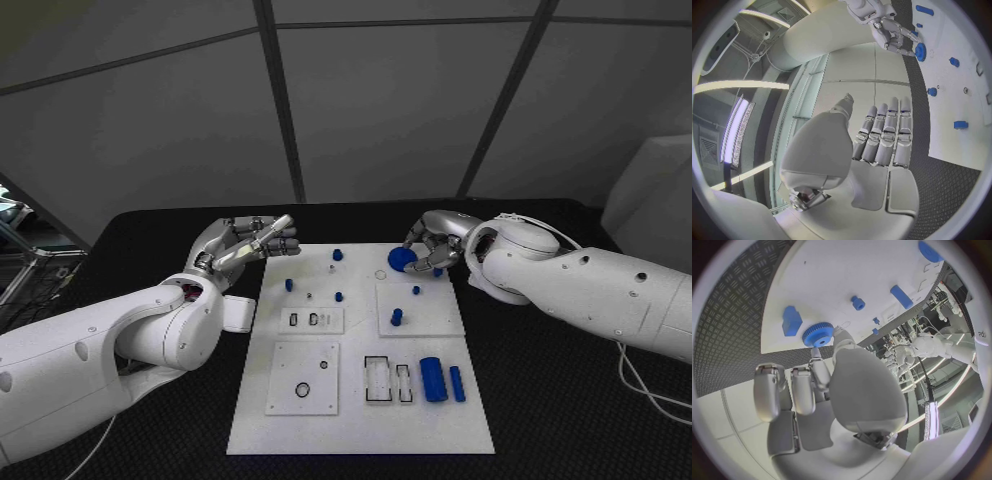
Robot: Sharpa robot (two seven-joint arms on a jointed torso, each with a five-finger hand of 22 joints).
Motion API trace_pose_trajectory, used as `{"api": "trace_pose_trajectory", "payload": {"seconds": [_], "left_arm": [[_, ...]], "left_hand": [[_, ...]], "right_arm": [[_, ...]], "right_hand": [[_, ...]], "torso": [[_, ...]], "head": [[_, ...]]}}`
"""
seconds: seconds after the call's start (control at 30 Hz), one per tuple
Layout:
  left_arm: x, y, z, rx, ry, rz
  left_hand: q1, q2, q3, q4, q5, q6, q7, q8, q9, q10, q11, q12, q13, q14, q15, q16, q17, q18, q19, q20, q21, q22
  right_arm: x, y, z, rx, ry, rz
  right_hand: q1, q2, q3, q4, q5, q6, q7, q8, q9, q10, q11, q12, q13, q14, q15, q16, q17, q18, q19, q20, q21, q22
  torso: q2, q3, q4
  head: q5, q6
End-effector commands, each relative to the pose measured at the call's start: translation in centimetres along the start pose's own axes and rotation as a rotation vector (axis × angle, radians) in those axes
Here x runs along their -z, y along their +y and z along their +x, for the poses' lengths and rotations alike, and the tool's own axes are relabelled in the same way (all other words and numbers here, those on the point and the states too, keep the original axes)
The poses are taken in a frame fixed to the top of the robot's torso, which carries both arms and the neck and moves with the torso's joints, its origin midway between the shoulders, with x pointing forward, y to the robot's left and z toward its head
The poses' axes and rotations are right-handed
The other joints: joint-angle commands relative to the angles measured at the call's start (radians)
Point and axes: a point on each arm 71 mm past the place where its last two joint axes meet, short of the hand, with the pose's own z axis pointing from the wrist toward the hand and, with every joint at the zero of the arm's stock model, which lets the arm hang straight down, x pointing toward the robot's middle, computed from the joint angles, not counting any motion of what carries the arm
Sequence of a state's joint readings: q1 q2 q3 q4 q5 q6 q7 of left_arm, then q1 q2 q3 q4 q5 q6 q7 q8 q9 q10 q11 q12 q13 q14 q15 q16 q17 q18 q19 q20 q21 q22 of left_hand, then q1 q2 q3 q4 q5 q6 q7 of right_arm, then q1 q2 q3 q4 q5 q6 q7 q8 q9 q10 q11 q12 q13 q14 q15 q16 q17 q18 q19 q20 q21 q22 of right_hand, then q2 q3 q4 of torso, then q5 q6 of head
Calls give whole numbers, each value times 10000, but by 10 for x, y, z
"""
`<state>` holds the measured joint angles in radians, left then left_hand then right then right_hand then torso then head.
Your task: Assemble the parts on the task board
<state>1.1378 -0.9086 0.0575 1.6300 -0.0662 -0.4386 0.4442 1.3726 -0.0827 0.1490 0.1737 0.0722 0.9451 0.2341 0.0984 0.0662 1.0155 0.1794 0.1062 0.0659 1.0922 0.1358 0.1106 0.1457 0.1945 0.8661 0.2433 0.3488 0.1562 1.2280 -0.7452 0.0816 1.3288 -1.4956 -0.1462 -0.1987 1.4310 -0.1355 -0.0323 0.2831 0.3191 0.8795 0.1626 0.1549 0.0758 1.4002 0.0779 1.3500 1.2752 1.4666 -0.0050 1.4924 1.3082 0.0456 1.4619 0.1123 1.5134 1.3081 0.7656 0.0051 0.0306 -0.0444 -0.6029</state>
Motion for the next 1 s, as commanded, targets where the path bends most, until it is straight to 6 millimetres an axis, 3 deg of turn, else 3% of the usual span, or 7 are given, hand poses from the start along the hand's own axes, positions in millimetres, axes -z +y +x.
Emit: {"api": "trace_pose_trajectory", "payload": {"seconds": [0.03,0.47,1.0], "left_arm": [[-1,-1,2,25,168,65],[-1,-1,1,15,149,56],[-1,-1,1,23,165,27]], "left_hand": [[-52,85,5,-55,-45,15,62,-41,5,49,45,-49,14,-76,3,-36,9,-150,-53,-3,-38,-10],[-52,85,5,-55,-45,15,62,-41,5,49,45,-49,14,-76,3,-36,9,-150,-53,-3,-38,-10],[-52,85,5,-55,-45,15,62,-41,5,49,45,-49,14,-76,3,-36,9,-150,-53,-3,-38,-10]], "right_arm": [[-2,-3,2,88,280,321],[-2,-4,0,180,-25,444],[-6,4,-1,362,-453,217]], "right_hand": [[-51,169,-26,-34,78,13,32,94,-15,518,12,795,1023,776,98,173,1188,-232,378,31,132,1678],[-119,394,-33,-136,178,185,25,278,-14,1180,27,1648,2173,929,132,557,2050,-347,739,72,369,2175],[-215,352,-110,-171,145,86,65,243,-55,1187,68,1681,2224,983,173,675,2339,-369,810,101,414,2273]], "torso": [[-4,-5,5],[-9,9,0],[-2,10,4]], "head": [[-1,-18],[14,-50],[27,-53]]}}
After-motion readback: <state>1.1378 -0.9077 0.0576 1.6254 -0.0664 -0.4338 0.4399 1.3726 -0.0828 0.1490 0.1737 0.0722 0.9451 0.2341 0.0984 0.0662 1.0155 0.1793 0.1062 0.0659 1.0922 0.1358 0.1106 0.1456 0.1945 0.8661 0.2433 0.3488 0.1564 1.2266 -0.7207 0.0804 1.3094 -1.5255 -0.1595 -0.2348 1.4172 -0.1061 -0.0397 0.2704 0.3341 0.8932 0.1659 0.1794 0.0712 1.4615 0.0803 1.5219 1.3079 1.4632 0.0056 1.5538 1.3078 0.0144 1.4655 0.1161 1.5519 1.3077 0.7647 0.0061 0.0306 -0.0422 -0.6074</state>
